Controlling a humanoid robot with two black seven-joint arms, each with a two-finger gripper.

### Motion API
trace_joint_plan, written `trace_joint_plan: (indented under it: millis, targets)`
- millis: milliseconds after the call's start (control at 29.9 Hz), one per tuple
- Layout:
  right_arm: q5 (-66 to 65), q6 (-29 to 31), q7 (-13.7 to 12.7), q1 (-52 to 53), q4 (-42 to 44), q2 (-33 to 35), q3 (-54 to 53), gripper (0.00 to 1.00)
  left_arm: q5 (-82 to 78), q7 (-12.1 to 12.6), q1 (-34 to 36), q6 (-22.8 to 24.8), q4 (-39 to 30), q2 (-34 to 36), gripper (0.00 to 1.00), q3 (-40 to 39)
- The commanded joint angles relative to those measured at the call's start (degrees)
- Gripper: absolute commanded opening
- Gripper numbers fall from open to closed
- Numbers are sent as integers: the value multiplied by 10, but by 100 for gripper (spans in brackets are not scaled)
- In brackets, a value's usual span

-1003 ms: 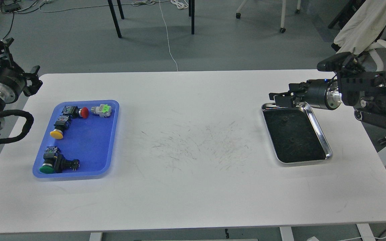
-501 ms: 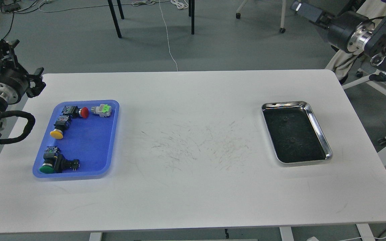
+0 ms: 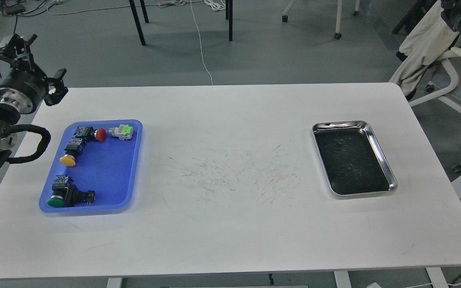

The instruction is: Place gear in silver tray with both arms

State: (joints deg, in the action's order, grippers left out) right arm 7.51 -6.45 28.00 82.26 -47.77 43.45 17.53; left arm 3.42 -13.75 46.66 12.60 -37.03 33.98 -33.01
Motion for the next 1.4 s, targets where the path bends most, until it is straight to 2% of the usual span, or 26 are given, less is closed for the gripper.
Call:
trace_joint_plan:
  millis: [0,334,435,635,1103,1237,1371]
  targets:
    - [29,-5,0,-9,0,5,-12,99,1,14,14,16,-5,-16,98,0]
    - [32,-5,0,-60,-29,-6,-57,99,6,17,26,16,3,-37,99,-4]
    - [35,-3,0,-87,-41,-13,-103,99,7,14,27,15,2,-52,99,-7]
    - [94,40,0,-173,-41,-37,-218,99,10,15,40,13,14,-59,99,-29]
    - [87,19,-12,-187,-31,-94,-216,99,9,20,58,9,58,-75,99,-12]
    - [84,16,-12,-191,-33,-95,-215,99,5,37,54,8,55,-100,99,-2]
    - [59,18,-11,-192,-36,-95,-217,99,3,38,59,9,58,-102,99,15]
